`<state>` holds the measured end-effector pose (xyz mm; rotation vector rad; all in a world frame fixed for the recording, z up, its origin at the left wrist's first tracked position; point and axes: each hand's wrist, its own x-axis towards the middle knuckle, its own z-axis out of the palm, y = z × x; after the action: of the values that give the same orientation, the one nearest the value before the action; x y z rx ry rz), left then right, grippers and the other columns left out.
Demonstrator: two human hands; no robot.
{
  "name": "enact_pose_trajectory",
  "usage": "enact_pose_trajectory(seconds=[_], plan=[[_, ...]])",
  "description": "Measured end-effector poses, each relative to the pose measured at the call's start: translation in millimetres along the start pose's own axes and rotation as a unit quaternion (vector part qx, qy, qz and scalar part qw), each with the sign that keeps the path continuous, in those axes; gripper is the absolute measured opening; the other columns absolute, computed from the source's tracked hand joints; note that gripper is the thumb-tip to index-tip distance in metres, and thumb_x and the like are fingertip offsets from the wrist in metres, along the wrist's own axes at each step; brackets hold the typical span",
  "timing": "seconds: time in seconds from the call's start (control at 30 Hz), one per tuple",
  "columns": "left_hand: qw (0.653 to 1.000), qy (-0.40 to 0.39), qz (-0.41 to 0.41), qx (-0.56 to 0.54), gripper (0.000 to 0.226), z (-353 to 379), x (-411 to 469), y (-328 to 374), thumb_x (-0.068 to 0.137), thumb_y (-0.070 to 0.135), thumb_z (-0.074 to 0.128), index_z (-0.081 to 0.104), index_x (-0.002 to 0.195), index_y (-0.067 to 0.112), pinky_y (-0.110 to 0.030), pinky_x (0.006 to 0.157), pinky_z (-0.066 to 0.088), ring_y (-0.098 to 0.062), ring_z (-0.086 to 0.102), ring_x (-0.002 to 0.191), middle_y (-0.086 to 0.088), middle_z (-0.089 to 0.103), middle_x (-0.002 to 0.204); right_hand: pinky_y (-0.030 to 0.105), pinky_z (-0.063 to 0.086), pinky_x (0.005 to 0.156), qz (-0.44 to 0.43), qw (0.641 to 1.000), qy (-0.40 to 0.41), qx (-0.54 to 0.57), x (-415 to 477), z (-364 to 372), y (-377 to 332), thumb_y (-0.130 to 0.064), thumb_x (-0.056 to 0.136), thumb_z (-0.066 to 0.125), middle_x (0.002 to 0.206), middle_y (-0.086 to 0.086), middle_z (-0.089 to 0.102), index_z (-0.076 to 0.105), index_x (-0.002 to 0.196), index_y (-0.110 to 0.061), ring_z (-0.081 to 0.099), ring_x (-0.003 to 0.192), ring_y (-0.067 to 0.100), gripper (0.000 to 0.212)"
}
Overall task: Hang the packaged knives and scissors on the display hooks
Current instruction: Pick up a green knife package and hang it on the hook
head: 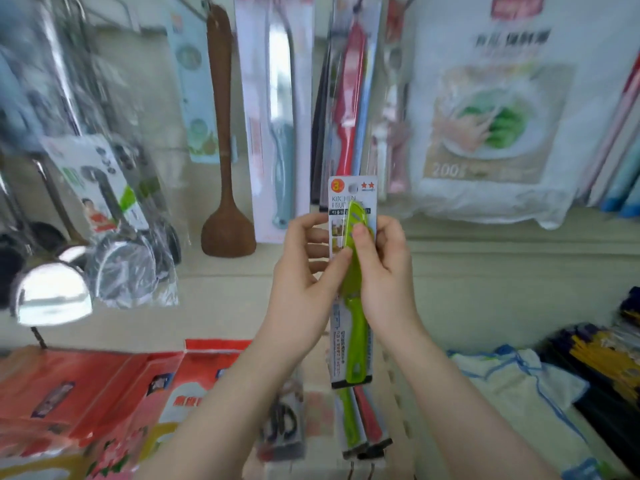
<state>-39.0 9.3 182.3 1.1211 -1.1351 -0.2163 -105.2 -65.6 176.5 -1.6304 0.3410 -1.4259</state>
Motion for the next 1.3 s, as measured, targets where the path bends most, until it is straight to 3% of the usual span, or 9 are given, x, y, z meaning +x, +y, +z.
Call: enact_pose_trajectory(seconds=[0.17,0.4,0.53,0.6,0.7,0.87,1.07,1.2,1.3], plan=[[0.999,0.009,0.040,-0.012,0.028,-1.8,23.7,37.2,0.085,0.014,0.060,0.047,0.102,0.032,-0.010,0.060,0.047,0.006,0.057,0.071,0.019,0.058,0.080,0.029,0.050,0.075,-0.039,0.999,-0.007,-0.012,29.3,6.1,-30.7,-0.028,0.089,0.047,0.080,-0.005,0.062,0.052,0.089,-0.026,0.060,0.078,0.011,0.005],[0.999,-0.002,0.054,0.000,0.030,-6.5,62.4,79.1,0.089,0.003,0.054,0.047,0.112,0.020,-0.006,0.055,0.043,0.009,0.054,0.064,0.011,0.052,0.085,0.052,0.048,0.080,-0.069,0.997,0.012,-0.025,68.8,16.1,-71.8,-0.024,0.093,0.048,0.091,0.022,0.061,0.051,0.086,-0.026,0.059,0.086,0.037,0.008],[0.998,0.002,0.063,0.024,0.038,-8.7,81.6,96.2,0.090,0.007,0.054,0.048,0.126,0.016,-0.007,0.065,0.047,0.001,0.055,0.076,0.005,0.055,0.099,0.033,0.048,0.077,-0.091,0.995,0.021,-0.029,90.4,18.5,-91.4,-0.018,0.094,0.048,0.082,-0.008,0.060,0.050,0.084,-0.031,0.059,0.081,0.013,0.016],[0.997,-0.006,0.071,0.044,0.042,-8.3,88.3,105.0,0.090,0.009,0.053,0.045,0.131,0.019,-0.003,0.065,0.045,0.009,0.054,0.073,0.010,0.054,0.101,0.026,0.045,0.076,-0.091,0.995,0.026,-0.033,99.9,18.4,-98.4,-0.020,0.094,0.048,0.080,-0.013,0.058,0.049,0.086,-0.030,0.056,0.078,0.005,0.013],[0.995,-0.021,0.074,0.068,0.048,-6.0,97.7,117.8,0.091,0.012,0.052,0.040,0.136,0.021,0.003,0.060,0.040,0.022,0.050,0.065,0.019,0.050,0.096,0.036,0.046,0.080,-0.093,0.993,0.041,-0.057,113.1,18.0,-106.5,-0.023,0.094,0.048,0.077,-0.012,0.056,0.046,0.082,-0.033,0.055,0.077,0.008,0.016],[0.994,-0.025,0.061,0.084,0.051,-2.6,109.9,129.6,0.092,0.012,0.050,0.035,0.140,0.022,0.002,0.052,0.038,0.022,0.048,0.054,0.017,0.048,0.078,0.044,0.044,0.082,-0.088,0.991,0.043,-0.094,130.2,16.8,-112.8,-0.028,0.094,0.047,0.075,-0.013,0.053,0.049,0.094,-0.024,0.053,0.077,0.011,0.004],[0.995,-0.021,0.040,0.094,0.053,-1.8,119.2,131.4,0.092,0.013,0.050,0.035,0.142,0.022,0.004,0.052,0.039,0.010,0.054,0.064,0.020,0.048,0.080,0.058,0.041,0.094,-0.049,0.991,0.031,-0.117,139.6,19.7,-114.5,-0.040,0.089,0.044,0.097,-0.002,0.063,0.052,0.106,-0.020,0.060,0.099,0.025,0.028],[0.994,-0.035,0.034,0.095,0.047,-1.3,118.8,132.2,0.092,0.008,0.049,0.040,0.136,0.021,0.003,0.049,0.038,0.019,0.053,0.056,0.020,0.050,0.077,0.059,0.038,0.098,-0.030,0.992,0.039,-0.118,142.4,24.1,-108.2,-0.057,0.075,0.038,0.107,0.002,0.065,0.052,0.110,-0.023,0.060,0.104,0.028,0.050],[0.993,-0.040,0.033,0.105,0.040,-1.1,118.7,130.0,0.091,0.005,0.049,0.048,0.111,0.040,0.001,0.048,0.037,0.016,0.051,0.049,0.018,0.054,0.062,0.058,0.036,0.101,-0.007,0.993,0.035,-0.112,144.3,25.7,-103.9,-0.067,0.065,0.032,0.113,0.002,0.065,0.049,0.117,-0.024,0.059,0.108,0.028,0.069]])
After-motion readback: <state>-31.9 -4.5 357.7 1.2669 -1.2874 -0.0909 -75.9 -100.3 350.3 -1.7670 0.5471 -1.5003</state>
